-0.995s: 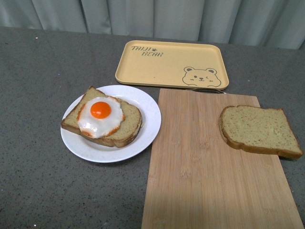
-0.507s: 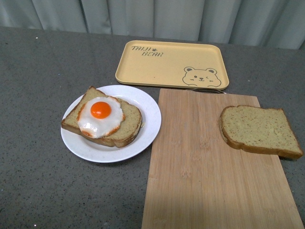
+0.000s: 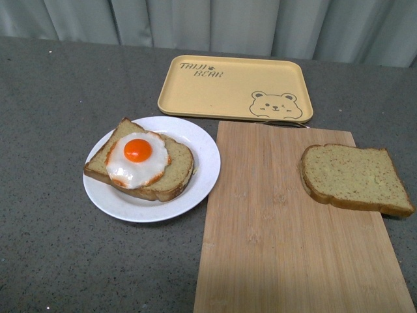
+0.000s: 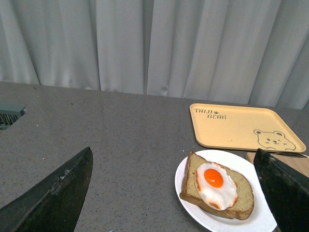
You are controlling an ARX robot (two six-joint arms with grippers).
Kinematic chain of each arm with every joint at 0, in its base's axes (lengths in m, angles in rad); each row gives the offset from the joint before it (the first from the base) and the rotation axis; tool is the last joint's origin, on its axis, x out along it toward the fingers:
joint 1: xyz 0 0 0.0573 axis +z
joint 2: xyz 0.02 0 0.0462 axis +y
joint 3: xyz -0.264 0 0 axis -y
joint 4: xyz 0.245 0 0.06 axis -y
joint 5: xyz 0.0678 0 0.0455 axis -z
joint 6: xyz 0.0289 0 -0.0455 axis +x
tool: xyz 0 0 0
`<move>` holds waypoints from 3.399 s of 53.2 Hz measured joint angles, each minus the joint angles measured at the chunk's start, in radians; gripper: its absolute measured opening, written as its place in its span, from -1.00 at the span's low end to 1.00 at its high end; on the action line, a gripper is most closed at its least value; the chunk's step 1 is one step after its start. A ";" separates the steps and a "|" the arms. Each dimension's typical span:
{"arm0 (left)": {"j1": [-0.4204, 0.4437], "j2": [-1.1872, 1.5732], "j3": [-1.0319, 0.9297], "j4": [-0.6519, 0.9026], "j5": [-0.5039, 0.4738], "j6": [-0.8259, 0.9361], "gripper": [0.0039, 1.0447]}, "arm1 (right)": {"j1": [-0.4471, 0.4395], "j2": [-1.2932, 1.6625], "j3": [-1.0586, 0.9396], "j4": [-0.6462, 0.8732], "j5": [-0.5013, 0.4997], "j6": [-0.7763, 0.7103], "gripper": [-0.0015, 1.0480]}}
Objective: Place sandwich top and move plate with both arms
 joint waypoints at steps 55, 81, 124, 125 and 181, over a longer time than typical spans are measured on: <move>0.000 -0.001 0.000 -0.001 0.000 0.000 0.88 | -0.272 2.007 0.746 0.251 -0.567 0.122 0.82; 0.000 -0.001 0.000 -0.001 0.000 0.000 0.88 | -0.205 2.129 0.814 0.289 -0.576 0.201 -0.18; 0.000 -0.001 0.000 -0.001 0.000 0.000 0.88 | 0.322 1.985 0.764 0.775 -0.494 0.875 -0.94; 0.000 -0.001 0.000 -0.001 0.000 0.000 0.88 | 0.336 1.999 0.776 0.775 -0.491 0.883 -0.94; 0.000 -0.001 0.000 -0.001 0.000 0.000 0.88 | 0.455 2.038 0.822 0.617 -0.131 0.649 0.56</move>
